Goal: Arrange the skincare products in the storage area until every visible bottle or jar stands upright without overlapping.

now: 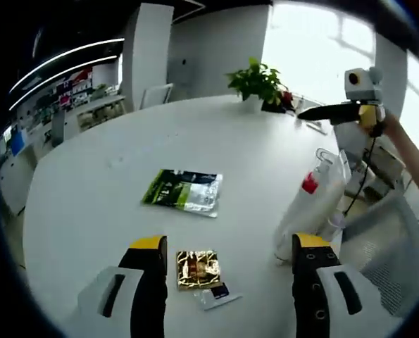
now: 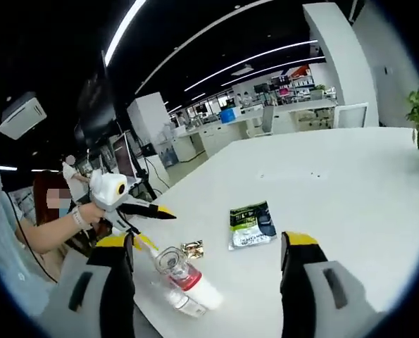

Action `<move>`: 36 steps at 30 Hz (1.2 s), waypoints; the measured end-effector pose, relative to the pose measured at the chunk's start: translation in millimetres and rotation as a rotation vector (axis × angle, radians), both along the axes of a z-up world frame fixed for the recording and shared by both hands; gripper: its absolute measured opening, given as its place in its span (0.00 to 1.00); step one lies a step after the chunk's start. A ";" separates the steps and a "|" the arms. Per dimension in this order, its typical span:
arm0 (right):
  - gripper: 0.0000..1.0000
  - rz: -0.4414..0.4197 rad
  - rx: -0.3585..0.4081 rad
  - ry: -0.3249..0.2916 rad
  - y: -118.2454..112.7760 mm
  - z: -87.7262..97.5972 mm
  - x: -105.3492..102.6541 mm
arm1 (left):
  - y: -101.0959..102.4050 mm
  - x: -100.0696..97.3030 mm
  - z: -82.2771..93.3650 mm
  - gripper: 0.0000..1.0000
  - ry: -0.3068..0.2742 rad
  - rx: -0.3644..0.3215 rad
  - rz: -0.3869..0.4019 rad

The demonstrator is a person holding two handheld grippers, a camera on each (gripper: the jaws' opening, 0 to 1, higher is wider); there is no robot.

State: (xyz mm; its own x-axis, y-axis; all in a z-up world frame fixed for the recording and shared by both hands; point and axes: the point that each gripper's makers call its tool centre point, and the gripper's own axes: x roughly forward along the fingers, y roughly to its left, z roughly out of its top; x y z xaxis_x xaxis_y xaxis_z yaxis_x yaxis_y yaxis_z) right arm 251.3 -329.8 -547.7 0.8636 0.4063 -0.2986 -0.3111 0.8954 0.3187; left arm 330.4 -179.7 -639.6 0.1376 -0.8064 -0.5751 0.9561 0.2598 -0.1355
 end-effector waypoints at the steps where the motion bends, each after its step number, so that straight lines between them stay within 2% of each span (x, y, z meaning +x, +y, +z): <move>1: 0.87 0.003 0.027 0.002 -1.2 -0.3 5.3 | -2.7 2.9 -0.8 0.72 0.006 -0.004 -0.001; 4: 0.87 0.009 0.074 0.022 -4.5 -9.0 18.6 | -9.9 7.9 -4.1 0.73 0.021 -0.009 -0.005; 15: 0.85 0.026 0.100 0.151 -13.8 -67.2 59.3 | -40.5 18.7 -23.7 0.86 0.116 -0.034 -0.029; 21: 0.80 0.033 0.122 0.227 -15.5 -103.1 74.2 | -57.3 24.8 -39.4 0.88 0.226 -0.068 -0.015; 24: 0.77 0.028 0.135 0.245 -17.2 -114.3 81.0 | -64.0 28.2 -43.7 0.88 0.251 -0.079 -0.008; 28: 0.76 0.007 0.151 0.253 -21.7 -127.1 92.3 | -73.9 32.3 -43.7 0.92 0.308 -0.127 0.022; 36: 0.71 0.000 0.185 0.277 -20.0 -147.3 107.2 | -86.2 39.9 -59.8 0.97 0.383 -0.138 0.066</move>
State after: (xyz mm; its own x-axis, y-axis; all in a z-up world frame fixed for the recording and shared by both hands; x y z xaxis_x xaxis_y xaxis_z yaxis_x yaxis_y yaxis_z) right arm 358.5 -349.8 -695.0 0.7596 0.4758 -0.4433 -0.1897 0.8142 0.5487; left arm 370.3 -265.9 -699.4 -0.0115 -0.8763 -0.4816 0.8120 0.2729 -0.5160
